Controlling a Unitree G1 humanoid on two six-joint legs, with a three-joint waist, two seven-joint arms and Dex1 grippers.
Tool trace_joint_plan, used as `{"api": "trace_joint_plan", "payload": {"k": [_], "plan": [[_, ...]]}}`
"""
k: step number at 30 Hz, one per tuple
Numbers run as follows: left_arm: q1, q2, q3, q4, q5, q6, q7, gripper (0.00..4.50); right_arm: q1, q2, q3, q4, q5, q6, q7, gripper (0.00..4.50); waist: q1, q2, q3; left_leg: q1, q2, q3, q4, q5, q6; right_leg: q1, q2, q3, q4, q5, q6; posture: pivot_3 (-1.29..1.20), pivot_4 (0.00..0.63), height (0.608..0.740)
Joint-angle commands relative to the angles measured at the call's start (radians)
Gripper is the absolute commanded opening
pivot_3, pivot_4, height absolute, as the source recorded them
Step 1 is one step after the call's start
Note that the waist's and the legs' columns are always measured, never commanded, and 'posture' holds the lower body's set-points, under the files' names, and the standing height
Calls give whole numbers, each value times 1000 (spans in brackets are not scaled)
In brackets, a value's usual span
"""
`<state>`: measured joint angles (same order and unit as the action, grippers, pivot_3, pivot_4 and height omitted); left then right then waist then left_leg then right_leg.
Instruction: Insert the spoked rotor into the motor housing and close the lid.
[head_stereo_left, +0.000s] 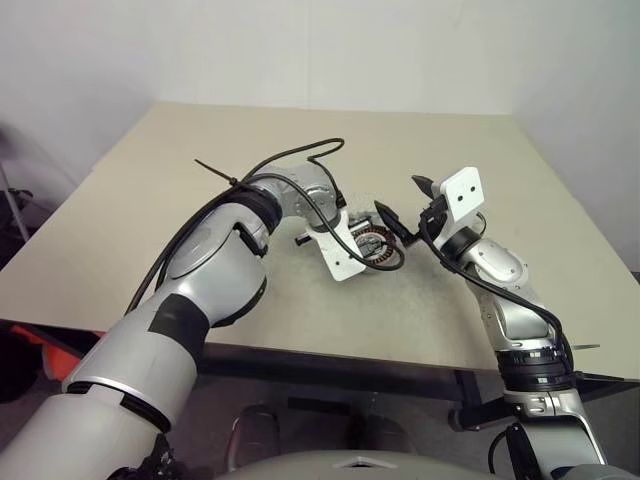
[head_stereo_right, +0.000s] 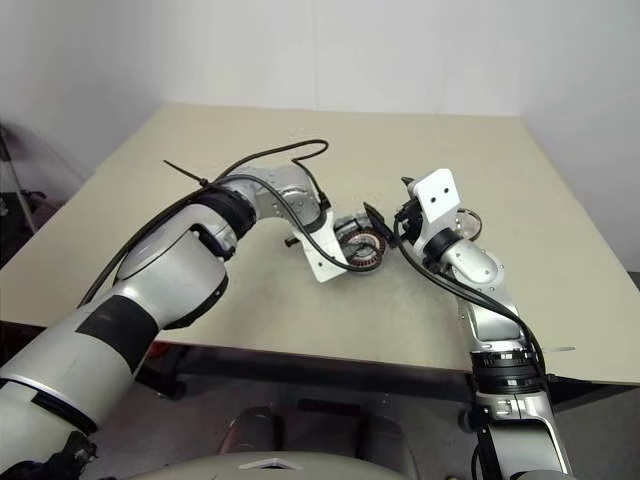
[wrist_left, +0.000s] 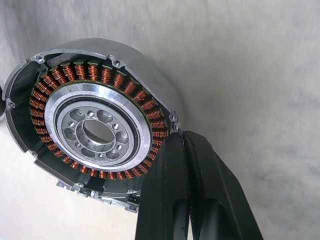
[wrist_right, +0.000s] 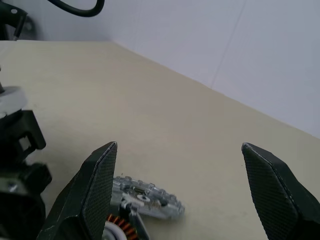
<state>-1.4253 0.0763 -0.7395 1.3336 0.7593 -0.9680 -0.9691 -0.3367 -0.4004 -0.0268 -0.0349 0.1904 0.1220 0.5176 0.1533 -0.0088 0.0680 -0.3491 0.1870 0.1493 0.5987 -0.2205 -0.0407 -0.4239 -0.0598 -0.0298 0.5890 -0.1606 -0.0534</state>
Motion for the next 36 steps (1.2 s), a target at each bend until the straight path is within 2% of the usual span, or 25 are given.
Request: {"api": "trace_joint_plan", "payload": {"k": [1,17,18,21,28,33,36], "plan": [[-9,-9,29,-14,-42,-24,-14,41,-18,1,-10,-50,4,-3,-5,4500,0,0,0,0,0,0,0,0,0,0,0,0,0,0,0,0,0,740],[32,-32,26,-13,-49,-17,-27,41,-11,7,-14,-63,7,5,-7,4500,-1,0,0,0,0,0,0,0,0,0,0,0,0,0,0,0,0,740],[32,-31,25,-14,-50,-18,-27,451,-12,7,-14,-62,7,4,-7,4500,-1,0,0,0,0,0,0,0,0,0,0,0,0,0,0,0,0,740],[34,-26,34,-13,-60,-3,-36,1290,-16,9,-14,-58,7,3,-6,4500,-1,0,0,1,0,0,0,0,0,0,0,0,0,0,0,0,0,740],[26,4,52,-21,-77,-14,-41,1290,-30,15,-6,-31,5,-7,4,4500,-1,0,0,1,0,0,0,0,0,0,0,0,1,0,0,0,0,740],[21,66,92,-28,-126,-32,-87,1290,-54,23,-1,1,6,-15,18,4500,-2,0,0,1,0,0,0,0,0,0,0,0,1,0,0,0,0,740],[36,136,145,-36,-186,-33,-128,1290,-77,31,6,31,4,-22,27,4500,-3,0,0,1,0,0,0,0,0,0,0,0,1,0,0,0,0,740]]}}
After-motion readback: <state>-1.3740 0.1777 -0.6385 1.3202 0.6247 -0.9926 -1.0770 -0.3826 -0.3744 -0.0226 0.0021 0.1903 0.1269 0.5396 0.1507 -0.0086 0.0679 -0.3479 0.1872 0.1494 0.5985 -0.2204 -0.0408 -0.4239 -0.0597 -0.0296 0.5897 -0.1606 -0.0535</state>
